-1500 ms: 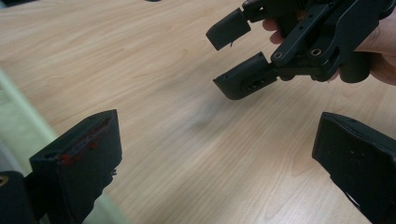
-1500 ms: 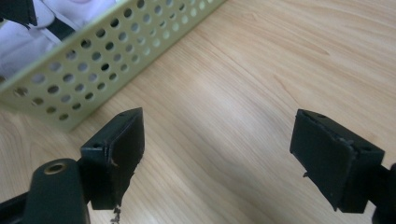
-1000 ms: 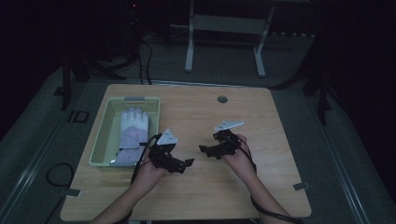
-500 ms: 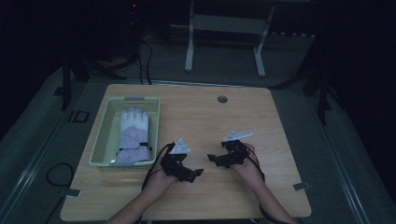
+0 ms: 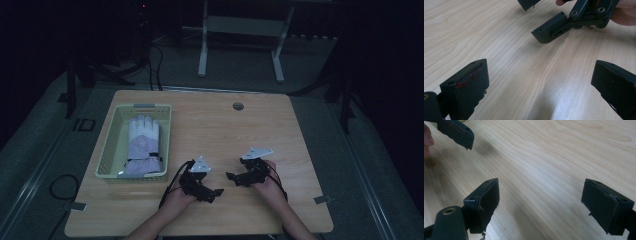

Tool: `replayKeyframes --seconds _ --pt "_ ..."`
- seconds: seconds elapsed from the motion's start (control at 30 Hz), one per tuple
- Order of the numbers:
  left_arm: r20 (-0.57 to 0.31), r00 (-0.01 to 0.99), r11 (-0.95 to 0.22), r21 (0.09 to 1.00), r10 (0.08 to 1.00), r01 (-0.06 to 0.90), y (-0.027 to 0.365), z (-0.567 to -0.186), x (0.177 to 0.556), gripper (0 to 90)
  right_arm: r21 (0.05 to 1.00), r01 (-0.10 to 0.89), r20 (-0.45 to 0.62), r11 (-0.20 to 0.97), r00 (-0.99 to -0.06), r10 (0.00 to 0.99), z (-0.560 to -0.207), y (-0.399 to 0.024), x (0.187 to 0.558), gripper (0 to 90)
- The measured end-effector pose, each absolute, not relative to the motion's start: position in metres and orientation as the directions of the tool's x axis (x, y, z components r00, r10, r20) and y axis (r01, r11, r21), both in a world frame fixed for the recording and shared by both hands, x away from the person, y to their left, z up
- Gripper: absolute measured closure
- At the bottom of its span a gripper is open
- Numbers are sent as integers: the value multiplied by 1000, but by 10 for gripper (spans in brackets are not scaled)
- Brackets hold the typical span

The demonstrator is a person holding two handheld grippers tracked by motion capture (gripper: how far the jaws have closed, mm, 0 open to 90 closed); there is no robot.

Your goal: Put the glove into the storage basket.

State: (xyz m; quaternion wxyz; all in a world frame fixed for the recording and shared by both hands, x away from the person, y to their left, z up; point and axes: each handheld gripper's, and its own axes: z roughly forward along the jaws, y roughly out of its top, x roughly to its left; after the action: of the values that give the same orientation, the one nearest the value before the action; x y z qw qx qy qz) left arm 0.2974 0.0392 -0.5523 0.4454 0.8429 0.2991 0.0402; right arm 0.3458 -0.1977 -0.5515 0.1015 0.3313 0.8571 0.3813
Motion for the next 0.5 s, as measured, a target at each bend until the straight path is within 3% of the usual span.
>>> replayKeyframes --seconds 0.5 --pt "-143 843 -471 775 518 421 30 -557 290 18 724 486 62 490 -753 655 -560 -217 335 148"
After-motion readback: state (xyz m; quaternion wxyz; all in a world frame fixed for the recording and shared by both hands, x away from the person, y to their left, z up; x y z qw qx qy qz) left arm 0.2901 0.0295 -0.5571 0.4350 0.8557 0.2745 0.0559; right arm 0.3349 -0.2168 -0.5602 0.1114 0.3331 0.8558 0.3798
